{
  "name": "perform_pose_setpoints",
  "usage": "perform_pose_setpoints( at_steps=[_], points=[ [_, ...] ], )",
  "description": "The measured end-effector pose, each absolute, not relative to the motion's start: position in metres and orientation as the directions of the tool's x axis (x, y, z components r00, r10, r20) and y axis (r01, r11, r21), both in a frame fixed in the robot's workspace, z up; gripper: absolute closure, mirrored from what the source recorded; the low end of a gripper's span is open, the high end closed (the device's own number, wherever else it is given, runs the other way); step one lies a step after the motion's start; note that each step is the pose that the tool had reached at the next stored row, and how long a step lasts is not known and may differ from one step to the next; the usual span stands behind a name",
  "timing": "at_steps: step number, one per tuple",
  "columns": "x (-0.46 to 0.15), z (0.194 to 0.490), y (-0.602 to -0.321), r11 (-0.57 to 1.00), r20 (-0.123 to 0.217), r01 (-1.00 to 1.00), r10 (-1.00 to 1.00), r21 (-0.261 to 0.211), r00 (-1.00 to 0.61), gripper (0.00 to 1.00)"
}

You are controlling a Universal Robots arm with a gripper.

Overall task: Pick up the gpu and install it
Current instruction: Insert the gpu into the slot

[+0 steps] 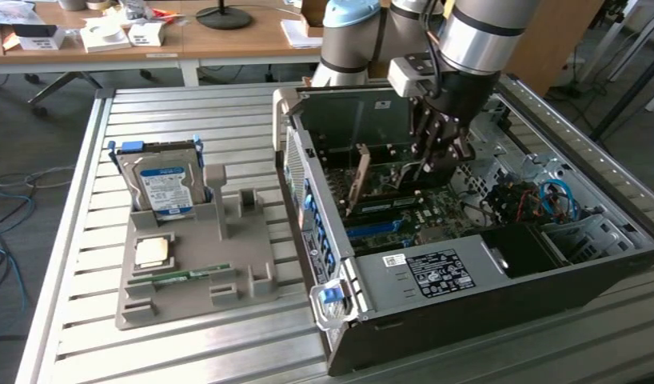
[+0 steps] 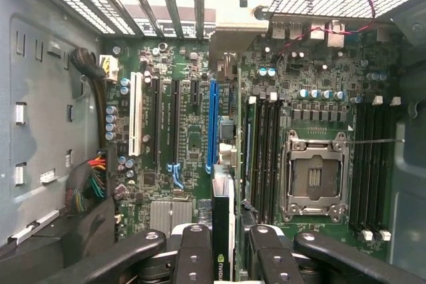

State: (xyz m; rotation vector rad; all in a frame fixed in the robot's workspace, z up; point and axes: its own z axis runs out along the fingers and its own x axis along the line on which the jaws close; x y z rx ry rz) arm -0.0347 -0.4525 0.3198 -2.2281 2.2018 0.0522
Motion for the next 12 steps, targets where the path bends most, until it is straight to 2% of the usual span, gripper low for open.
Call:
perform_pose_setpoints(
  at_steps=[12],
  points=[
    [-0.0368,0.3122,-0.4525,-0.012,-0.030,-1.000,-0.999,0.017,0.012,0.74]
  ],
)
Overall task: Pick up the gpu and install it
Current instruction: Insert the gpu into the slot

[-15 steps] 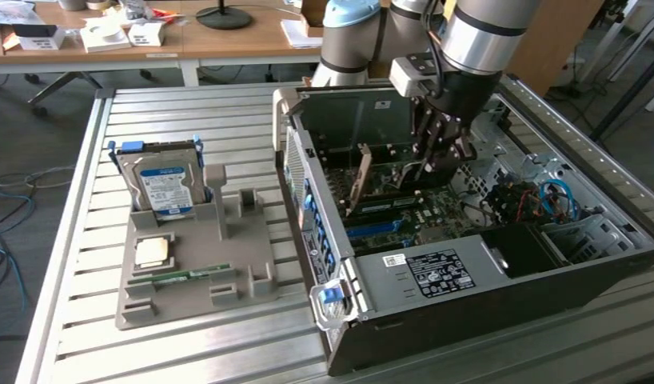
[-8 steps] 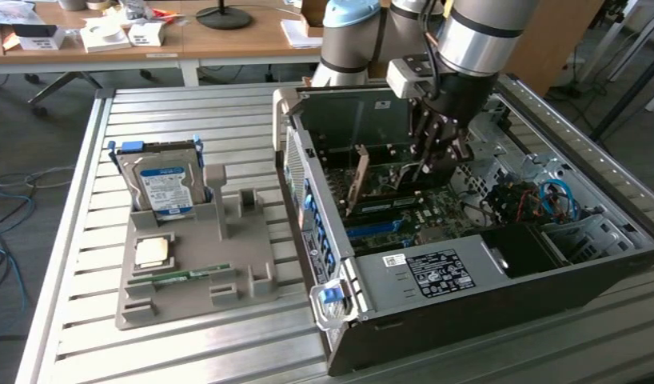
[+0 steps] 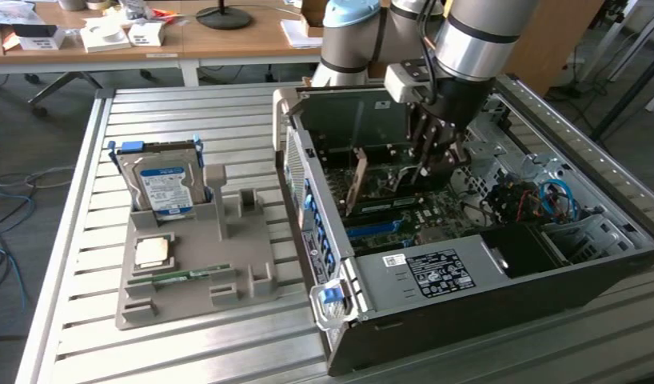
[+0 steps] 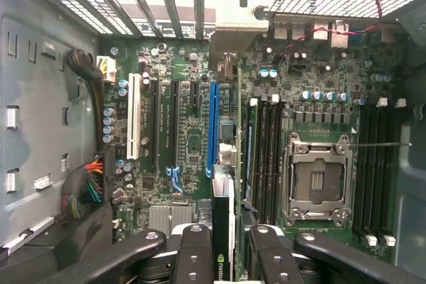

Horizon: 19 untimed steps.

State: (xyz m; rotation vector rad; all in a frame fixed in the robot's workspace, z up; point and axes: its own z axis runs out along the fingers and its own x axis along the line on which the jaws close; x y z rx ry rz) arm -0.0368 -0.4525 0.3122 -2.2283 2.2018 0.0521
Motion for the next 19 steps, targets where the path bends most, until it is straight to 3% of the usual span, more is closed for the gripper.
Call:
perform_pose_setpoints(
  at_steps=[19],
  points=[
    [-0.0440,0.3074,-0.4525,-0.012,-0.030,-1.000,-0.999,0.016,0.012,0.74]
  ],
)
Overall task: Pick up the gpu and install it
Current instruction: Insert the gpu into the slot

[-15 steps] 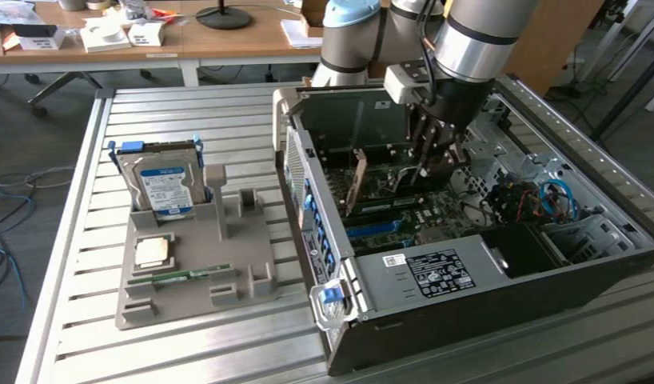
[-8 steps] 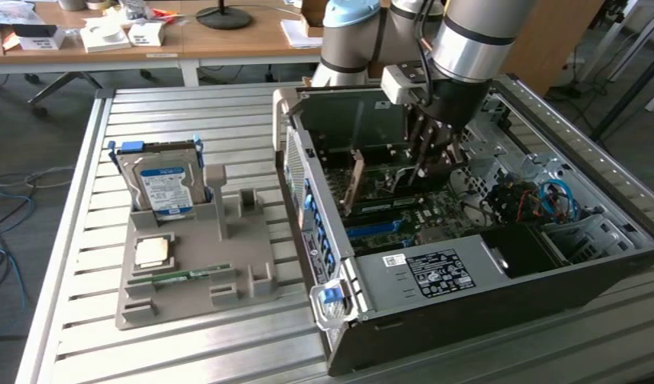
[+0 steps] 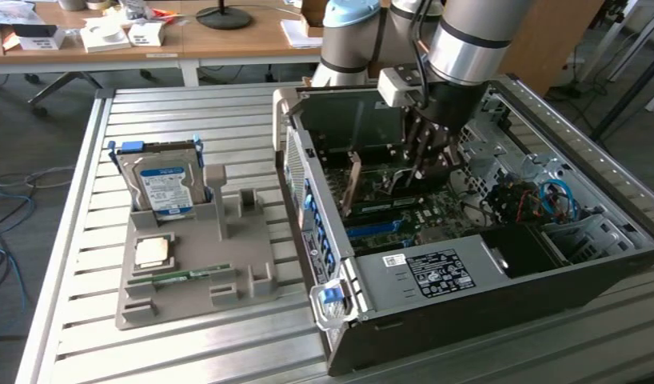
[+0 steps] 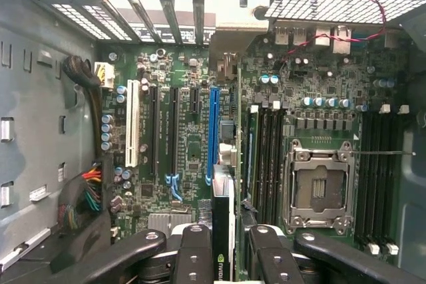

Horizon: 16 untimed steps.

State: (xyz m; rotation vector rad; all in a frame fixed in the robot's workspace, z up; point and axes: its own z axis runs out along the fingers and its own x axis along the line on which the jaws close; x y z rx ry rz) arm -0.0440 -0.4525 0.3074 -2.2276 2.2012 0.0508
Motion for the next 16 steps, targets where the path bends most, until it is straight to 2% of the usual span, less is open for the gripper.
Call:
perform_pose_setpoints(
  at_steps=[16],
  points=[
    [-0.047,0.291,-0.452,-0.012,-0.030,-1.000,-0.999,0.015,0.012,0.74]
  ],
)
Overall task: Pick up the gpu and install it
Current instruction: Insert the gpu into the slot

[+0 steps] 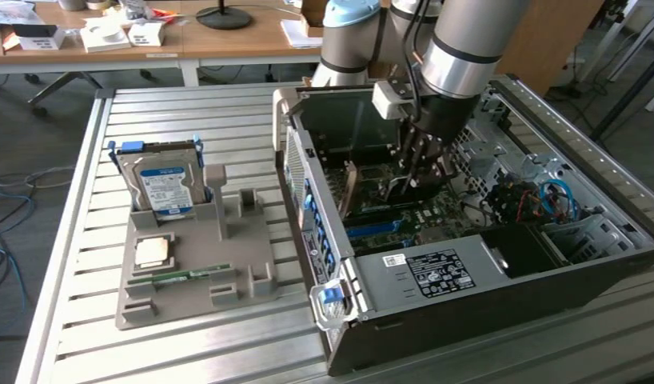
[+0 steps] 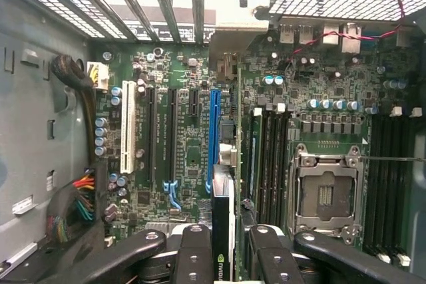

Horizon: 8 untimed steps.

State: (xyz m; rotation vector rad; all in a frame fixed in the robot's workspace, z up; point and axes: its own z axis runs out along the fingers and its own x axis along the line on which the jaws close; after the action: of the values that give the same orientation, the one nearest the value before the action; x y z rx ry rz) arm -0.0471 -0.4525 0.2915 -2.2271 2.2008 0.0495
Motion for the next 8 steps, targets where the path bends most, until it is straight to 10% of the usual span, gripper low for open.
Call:
perform_pose_setpoints(
  at_steps=[8],
  points=[
    [-0.0483,0.2850,-0.4525,-0.012,-0.030,-1.000,-0.999,0.014,0.012,0.74]
  ],
)
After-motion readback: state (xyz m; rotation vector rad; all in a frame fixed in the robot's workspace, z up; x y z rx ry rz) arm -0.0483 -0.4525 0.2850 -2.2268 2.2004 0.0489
